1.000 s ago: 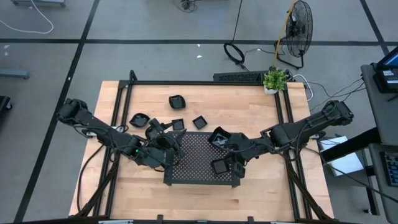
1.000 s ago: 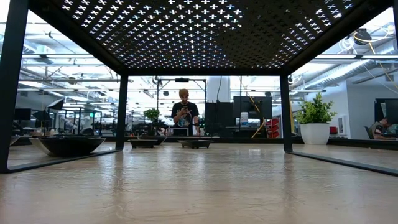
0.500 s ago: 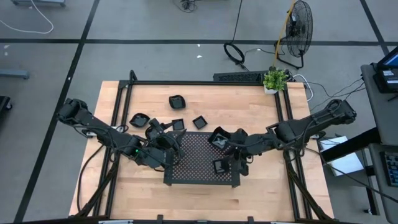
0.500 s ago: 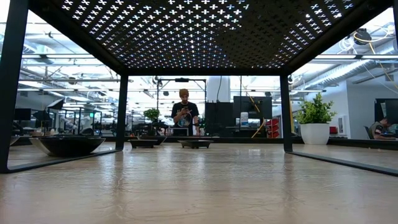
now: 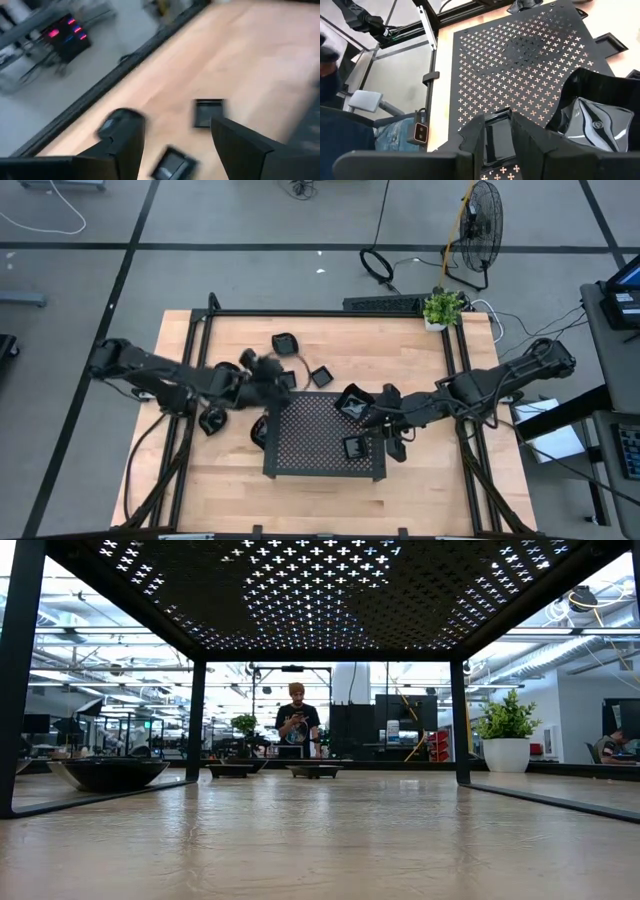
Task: Pick & Place Mini shaped plates
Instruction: Stack the black square plate on top of the black square plates on the shelf
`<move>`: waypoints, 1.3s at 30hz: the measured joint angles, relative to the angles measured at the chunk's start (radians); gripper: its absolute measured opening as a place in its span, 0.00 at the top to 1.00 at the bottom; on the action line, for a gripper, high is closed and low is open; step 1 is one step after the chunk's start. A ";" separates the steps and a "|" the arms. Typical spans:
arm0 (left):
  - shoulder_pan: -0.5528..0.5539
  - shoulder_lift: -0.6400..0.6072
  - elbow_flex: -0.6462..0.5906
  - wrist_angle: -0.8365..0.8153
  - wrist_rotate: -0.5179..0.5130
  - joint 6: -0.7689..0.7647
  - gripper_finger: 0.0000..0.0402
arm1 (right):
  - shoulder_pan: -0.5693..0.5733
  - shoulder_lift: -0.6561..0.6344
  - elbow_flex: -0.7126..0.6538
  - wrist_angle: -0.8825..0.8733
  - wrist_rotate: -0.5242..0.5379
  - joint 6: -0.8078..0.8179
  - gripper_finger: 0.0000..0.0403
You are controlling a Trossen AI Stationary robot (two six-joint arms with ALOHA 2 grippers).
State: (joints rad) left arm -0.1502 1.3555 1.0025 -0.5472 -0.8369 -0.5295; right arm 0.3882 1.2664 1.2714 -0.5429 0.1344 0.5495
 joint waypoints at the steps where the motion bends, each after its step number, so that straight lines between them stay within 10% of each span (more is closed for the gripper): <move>1: 0.039 -0.001 0.001 -0.025 0.025 0.000 0.43 | 0.000 0.000 -0.006 0.003 0.000 -0.008 0.79; 12: 0.378 -0.002 -0.114 0.015 0.438 0.102 0.43 | 0.000 0.001 -0.056 0.000 -0.004 -0.033 0.79; 19: 0.486 -0.008 -0.399 0.444 0.731 0.107 0.43 | 0.000 0.001 -0.056 0.007 -0.004 -0.039 0.79; 39: 0.496 0.008 -0.522 0.551 0.756 -0.027 0.43 | -0.002 0.001 -0.056 0.076 0.000 -0.068 0.79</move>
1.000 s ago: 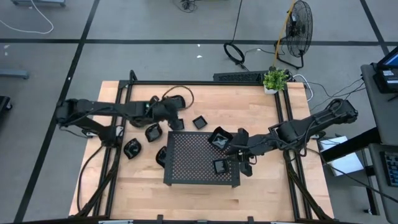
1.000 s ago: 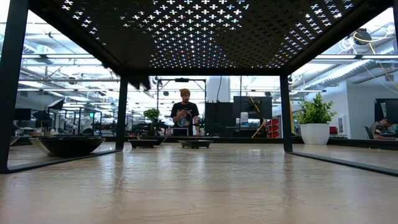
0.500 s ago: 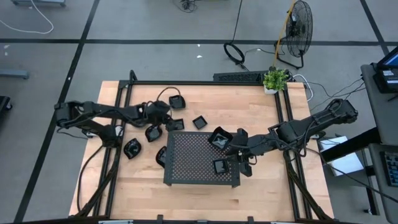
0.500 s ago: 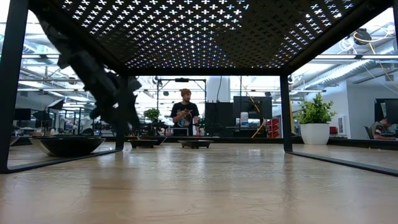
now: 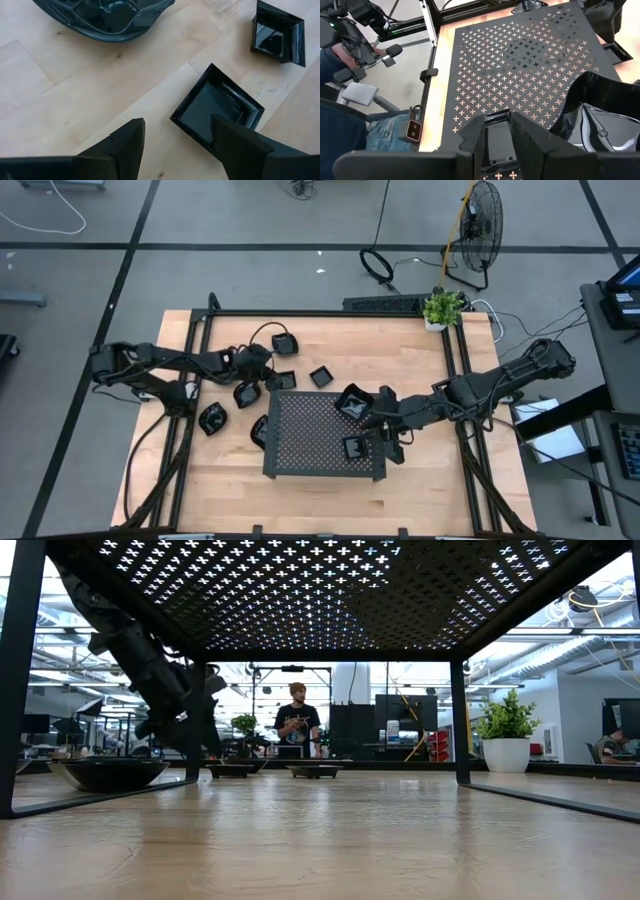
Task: Pick & Place Mini shaped plates
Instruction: Stack the black square plate on top of the black square plates on the shelf
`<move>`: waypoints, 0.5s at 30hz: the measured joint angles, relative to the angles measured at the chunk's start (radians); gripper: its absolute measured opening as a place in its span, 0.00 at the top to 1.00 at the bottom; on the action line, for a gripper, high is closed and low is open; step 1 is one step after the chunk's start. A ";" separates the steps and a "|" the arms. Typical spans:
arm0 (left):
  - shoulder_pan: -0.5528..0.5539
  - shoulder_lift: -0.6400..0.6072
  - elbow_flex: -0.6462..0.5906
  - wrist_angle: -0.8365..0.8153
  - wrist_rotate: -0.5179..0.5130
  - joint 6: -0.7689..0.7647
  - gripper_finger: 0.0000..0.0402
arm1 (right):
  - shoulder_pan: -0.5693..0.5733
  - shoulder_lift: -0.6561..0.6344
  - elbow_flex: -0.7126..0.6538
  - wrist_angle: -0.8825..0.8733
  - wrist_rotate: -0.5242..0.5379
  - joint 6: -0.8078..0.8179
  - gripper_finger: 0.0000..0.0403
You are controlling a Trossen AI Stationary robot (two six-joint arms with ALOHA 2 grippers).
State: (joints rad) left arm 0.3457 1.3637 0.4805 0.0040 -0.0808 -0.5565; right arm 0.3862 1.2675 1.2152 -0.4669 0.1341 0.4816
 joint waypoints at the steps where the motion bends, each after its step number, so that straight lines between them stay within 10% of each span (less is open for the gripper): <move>1: 0.000 0.002 0.000 0.000 0.003 -0.005 0.43 | 0.000 0.000 0.000 0.000 0.000 0.000 0.79; 15: 0.002 0.107 0.001 0.081 0.001 -0.048 0.43 | 0.000 0.000 0.000 0.000 0.000 0.000 0.79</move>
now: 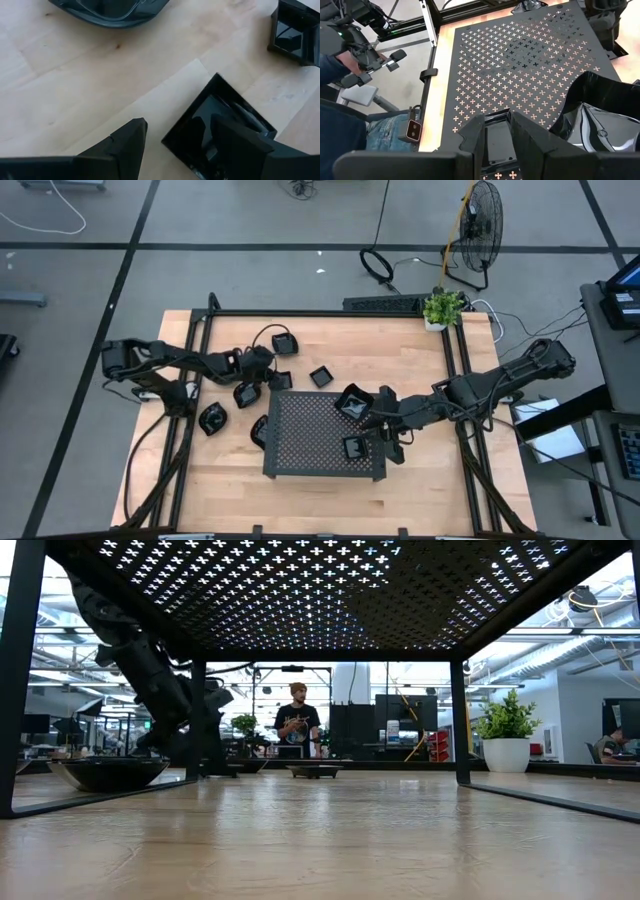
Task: Pick & Place Mini shaped plates
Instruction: Stack the black square plate on top of the black square plates on the shelf
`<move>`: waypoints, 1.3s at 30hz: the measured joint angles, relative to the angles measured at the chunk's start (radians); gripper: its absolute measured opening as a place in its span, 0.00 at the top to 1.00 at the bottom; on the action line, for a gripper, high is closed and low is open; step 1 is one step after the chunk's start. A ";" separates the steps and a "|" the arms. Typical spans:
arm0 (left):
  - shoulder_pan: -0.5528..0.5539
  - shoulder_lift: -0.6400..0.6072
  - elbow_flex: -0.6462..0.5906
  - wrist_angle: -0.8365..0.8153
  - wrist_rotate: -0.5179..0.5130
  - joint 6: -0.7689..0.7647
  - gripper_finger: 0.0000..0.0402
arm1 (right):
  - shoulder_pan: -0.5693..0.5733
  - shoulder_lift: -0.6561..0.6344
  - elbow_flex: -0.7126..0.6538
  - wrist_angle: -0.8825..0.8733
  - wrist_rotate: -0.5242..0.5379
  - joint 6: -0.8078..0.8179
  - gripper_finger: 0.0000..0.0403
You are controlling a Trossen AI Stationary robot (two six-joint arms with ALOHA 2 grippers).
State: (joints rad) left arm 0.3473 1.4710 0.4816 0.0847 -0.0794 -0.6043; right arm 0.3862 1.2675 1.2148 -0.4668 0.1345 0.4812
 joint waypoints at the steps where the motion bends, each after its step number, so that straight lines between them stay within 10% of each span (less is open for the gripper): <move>1: 0.000 0.000 0.000 -0.001 0.000 0.000 0.43 | 0.000 0.000 0.000 -0.001 0.000 0.000 0.79; 15: 0.001 0.000 0.000 -0.003 0.033 0.000 0.45 | 0.000 0.000 0.000 -0.001 0.000 0.000 0.79; 29: -0.001 -0.003 0.002 0.007 0.040 0.027 0.97 | 0.000 0.000 0.000 -0.001 0.000 0.000 0.79; 39: 0.007 -0.148 0.067 -0.137 0.022 0.143 0.99 | -0.003 0.000 0.000 0.000 0.000 0.003 0.79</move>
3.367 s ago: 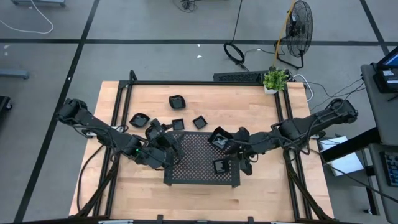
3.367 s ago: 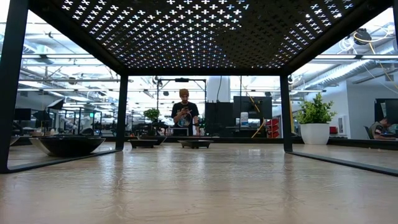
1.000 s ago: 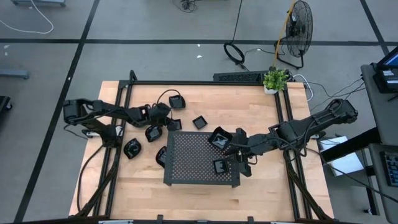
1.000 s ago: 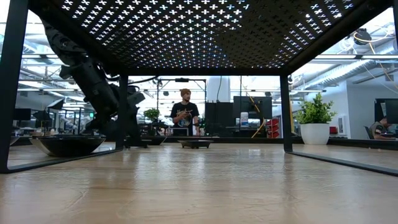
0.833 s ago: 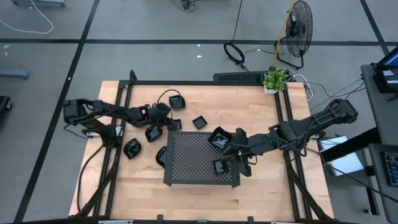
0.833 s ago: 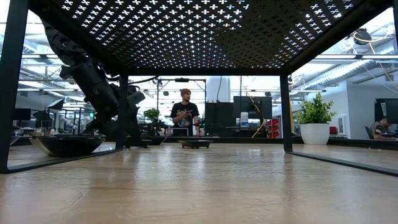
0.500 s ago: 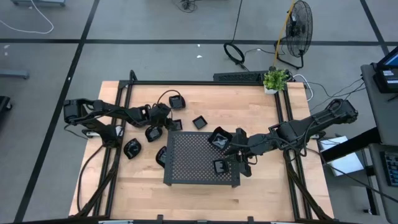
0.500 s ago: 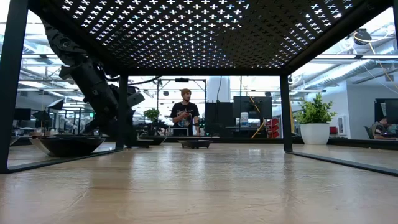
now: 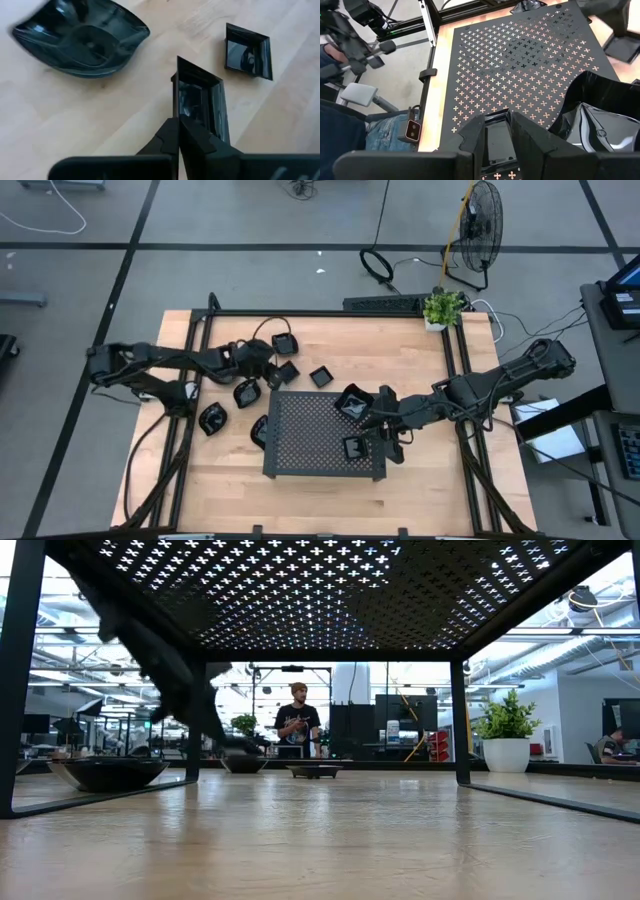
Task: Pick & Place Mini shaped plates
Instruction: Stack the black square plate on top of the black square plates on the shelf
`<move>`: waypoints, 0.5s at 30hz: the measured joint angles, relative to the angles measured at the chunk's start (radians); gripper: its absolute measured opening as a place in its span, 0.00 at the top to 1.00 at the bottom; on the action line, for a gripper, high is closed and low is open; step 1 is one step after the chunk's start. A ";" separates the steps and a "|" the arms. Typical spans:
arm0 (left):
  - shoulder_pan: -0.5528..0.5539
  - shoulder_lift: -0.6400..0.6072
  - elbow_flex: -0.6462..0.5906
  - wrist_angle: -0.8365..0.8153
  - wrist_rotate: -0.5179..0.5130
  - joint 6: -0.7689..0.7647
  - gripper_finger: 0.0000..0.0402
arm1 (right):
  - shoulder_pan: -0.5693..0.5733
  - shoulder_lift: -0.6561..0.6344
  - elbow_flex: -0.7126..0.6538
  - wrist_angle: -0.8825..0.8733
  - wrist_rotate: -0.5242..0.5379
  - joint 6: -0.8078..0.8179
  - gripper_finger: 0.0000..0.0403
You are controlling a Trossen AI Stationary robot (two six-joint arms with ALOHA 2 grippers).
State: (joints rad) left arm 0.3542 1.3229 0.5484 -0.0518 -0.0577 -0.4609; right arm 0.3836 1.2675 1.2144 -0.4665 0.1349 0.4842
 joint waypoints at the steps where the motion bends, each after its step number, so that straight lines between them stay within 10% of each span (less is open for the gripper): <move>1: 0.000 -0.021 0.014 -0.027 -0.008 0.010 0.99 | 0.000 0.000 0.000 0.002 0.000 0.000 0.79; 15: -0.085 -0.315 0.210 -0.224 -0.089 0.144 0.98 | 0.000 0.001 -0.013 0.130 0.108 -0.136 0.79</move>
State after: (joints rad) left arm 0.2691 1.0080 0.7588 -0.2756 -0.1462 -0.3168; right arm 0.3834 1.2681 1.2015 -0.3365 0.2425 0.3483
